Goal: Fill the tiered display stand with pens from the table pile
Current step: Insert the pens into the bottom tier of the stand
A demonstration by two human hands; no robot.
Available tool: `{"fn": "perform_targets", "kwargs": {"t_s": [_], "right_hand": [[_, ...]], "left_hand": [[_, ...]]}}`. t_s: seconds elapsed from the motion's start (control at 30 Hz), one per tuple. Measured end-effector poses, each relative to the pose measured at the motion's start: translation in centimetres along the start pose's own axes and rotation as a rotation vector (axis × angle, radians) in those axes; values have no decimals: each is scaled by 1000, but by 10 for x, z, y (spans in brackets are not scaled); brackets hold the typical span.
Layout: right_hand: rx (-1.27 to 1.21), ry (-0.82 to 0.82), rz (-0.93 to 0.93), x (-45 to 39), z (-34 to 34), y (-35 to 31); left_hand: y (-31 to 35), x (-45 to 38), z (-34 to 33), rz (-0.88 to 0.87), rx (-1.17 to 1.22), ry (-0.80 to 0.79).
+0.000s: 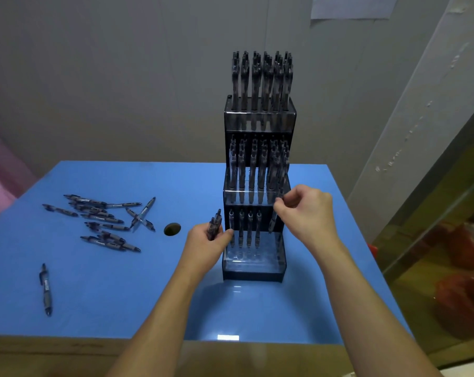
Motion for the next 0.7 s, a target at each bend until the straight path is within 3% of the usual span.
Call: {"fn": "perform_targets", "kwargs": {"t_s": [0.43,0.7], "right_hand": [[41,-39,-92,4,-28,13],[174,-192,-107,13,-57,19]], "left_hand": [[4,-2,5,-28,-34,8],[10,0,-1,-27,-25,10]]}}
Point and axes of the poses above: each hand's wrist, its own x-axis away from the middle knuckle, its own z-axis out of the back of the hand, y = z × x, the point moved 8 cm from there along -x, towards the middle knuckle, and after that the axes turned 8 degrees about x, right-handed, at the moved point
